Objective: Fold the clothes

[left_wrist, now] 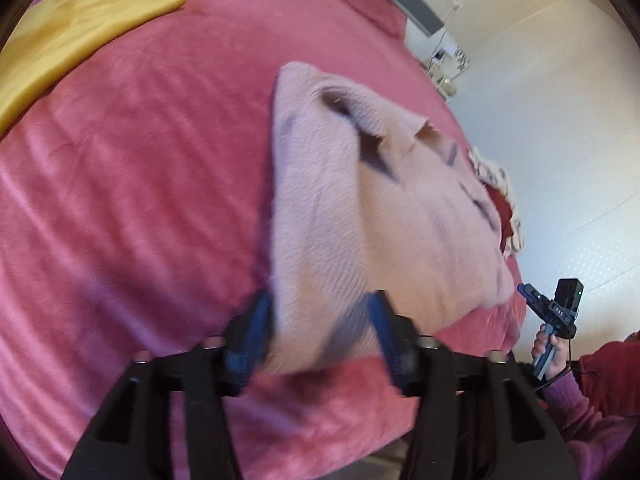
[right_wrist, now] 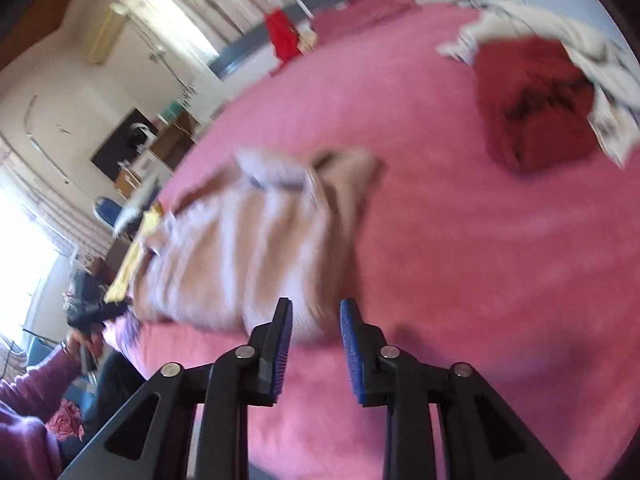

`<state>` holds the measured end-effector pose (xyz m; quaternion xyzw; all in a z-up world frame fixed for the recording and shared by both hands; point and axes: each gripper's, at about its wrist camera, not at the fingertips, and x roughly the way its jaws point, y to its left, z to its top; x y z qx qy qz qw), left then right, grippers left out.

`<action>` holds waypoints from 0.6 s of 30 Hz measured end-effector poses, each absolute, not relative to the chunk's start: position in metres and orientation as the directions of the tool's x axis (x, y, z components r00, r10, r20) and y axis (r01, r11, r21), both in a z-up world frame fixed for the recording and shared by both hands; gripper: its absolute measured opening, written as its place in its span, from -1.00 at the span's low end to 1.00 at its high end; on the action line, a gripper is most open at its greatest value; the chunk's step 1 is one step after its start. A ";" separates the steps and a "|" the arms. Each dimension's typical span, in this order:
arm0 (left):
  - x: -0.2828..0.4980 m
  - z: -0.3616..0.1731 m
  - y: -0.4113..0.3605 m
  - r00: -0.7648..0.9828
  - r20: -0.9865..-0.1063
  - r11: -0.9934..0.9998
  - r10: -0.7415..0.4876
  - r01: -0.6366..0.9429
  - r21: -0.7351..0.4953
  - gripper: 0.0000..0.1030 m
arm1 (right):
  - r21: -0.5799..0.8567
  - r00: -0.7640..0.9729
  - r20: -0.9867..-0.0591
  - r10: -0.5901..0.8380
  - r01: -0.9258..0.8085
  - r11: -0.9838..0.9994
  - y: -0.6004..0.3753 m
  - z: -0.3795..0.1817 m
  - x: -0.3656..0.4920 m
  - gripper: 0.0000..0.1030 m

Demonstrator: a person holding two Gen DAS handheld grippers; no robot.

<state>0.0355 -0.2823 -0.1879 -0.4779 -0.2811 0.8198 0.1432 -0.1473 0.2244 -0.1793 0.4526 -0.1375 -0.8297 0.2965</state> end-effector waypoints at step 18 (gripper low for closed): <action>-0.001 -0.171 -0.271 -0.453 -0.760 -0.869 0.466 -0.069 -0.491 -0.17 | 0.645 -0.081 -0.674 -0.734 0.419 -0.639 0.138 -0.188 -0.253 -0.89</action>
